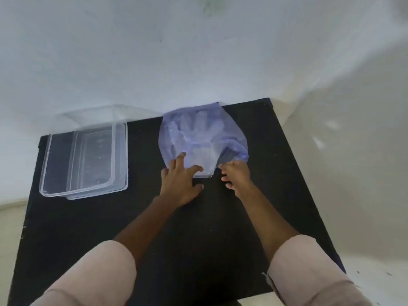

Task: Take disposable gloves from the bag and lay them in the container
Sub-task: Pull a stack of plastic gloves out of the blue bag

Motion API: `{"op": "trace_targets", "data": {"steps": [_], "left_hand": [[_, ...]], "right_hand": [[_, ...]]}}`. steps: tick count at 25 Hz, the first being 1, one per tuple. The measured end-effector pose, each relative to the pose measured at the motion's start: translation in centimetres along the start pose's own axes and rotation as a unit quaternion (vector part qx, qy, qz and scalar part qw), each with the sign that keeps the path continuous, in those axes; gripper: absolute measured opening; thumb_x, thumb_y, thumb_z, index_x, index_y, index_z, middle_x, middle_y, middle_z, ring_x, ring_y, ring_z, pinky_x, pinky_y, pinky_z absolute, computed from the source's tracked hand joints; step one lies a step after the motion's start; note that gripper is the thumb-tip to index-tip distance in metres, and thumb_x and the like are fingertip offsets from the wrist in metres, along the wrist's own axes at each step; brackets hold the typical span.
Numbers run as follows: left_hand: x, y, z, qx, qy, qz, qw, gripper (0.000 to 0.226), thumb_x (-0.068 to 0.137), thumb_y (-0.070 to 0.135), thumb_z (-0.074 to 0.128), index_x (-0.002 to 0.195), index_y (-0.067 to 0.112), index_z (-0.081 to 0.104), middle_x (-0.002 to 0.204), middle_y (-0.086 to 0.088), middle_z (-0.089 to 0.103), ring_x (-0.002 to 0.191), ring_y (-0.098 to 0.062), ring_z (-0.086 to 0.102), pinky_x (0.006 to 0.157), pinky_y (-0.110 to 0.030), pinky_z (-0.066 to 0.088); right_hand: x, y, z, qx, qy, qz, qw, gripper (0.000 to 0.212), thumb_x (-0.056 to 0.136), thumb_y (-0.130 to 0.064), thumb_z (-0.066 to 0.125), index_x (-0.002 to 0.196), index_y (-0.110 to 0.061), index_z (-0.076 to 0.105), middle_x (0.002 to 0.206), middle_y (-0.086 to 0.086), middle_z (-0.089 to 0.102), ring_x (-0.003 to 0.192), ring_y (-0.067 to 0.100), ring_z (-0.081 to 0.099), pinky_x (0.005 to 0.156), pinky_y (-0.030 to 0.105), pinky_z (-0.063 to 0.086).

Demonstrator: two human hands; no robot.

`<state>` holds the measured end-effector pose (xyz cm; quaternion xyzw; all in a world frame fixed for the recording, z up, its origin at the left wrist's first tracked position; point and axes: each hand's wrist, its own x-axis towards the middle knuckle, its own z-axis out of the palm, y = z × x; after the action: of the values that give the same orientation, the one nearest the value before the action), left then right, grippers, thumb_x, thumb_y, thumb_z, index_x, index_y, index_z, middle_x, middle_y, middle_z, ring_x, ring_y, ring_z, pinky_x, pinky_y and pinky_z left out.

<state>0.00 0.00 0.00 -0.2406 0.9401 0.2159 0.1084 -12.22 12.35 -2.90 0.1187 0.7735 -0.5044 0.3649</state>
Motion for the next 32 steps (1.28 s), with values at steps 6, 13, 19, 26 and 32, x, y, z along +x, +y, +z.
{"op": "trace_targets", "data": {"steps": [6, 13, 19, 26, 32], "left_hand": [[1.6, -0.2, 2.0, 0.014, 0.047, -0.087, 0.995, 0.059, 0.083, 0.032, 0.06, 0.139, 0.024, 0.044, 0.153, -0.01, 0.028, 0.136, -0.034, 0.028, 0.107, -0.052, 0.026], [3.2, -0.6, 0.2, -0.082, 0.103, -0.065, 0.989, 0.057, 0.088, 0.02, 0.058, 0.142, 0.012, 0.043, 0.144, -0.01, 0.045, 0.128, -0.033, 0.044, 0.101, -0.052, 0.04], [3.7, -1.5, 0.4, -0.121, 0.098, -0.075, 0.985, 0.054, 0.09, 0.018, 0.056, 0.142, 0.01, 0.044, 0.145, -0.012, 0.045, 0.13, -0.033, 0.044, 0.103, -0.055, 0.04], [1.3, -3.6, 1.7, -0.129, 0.076, -0.054, 0.987, 0.06, 0.086, 0.019, 0.059, 0.142, 0.01, 0.042, 0.142, -0.013, 0.045, 0.125, -0.037, 0.046, 0.1, -0.056, 0.041], [-5.1, -5.1, 3.6, -0.11, 0.1, -0.037, 0.988, 0.066, 0.082, 0.027, 0.066, 0.141, 0.023, 0.038, 0.149, -0.011, 0.034, 0.134, -0.034, 0.035, 0.106, -0.054, 0.036]], "right_hand": [[1.9, -0.6, 2.6, -0.061, 0.007, -0.045, 0.997, 0.029, 0.069, -0.033, 0.077, 0.067, -0.008, 0.062, 0.061, 0.004, 0.062, 0.051, 0.017, 0.055, 0.046, 0.025, 0.04], [1.2, -0.7, 5.2, 0.235, 0.009, -0.05, 0.971, 0.013, 0.073, -0.012, 0.074, 0.076, -0.017, 0.062, 0.077, -0.003, 0.066, 0.073, 0.013, 0.063, 0.067, 0.03, 0.053], [1.0, -1.4, 4.3, 0.23, 0.055, -0.014, 0.972, 0.013, 0.071, -0.005, 0.067, 0.071, -0.017, 0.062, 0.076, 0.002, 0.064, 0.075, 0.022, 0.062, 0.067, 0.037, 0.053], [-5.2, 5.1, 0.3, 0.242, 0.064, 0.074, 0.965, 0.012, 0.07, 0.001, 0.061, 0.072, -0.01, 0.064, 0.071, 0.01, 0.062, 0.064, 0.022, 0.061, 0.051, 0.027, 0.049], [-10.8, 12.4, 1.6, 0.223, 0.075, 0.148, 0.96, 0.02, 0.07, 0.0, 0.07, 0.087, -0.009, 0.066, 0.089, 0.015, 0.069, 0.08, 0.027, 0.068, 0.051, 0.03, 0.055]]}}
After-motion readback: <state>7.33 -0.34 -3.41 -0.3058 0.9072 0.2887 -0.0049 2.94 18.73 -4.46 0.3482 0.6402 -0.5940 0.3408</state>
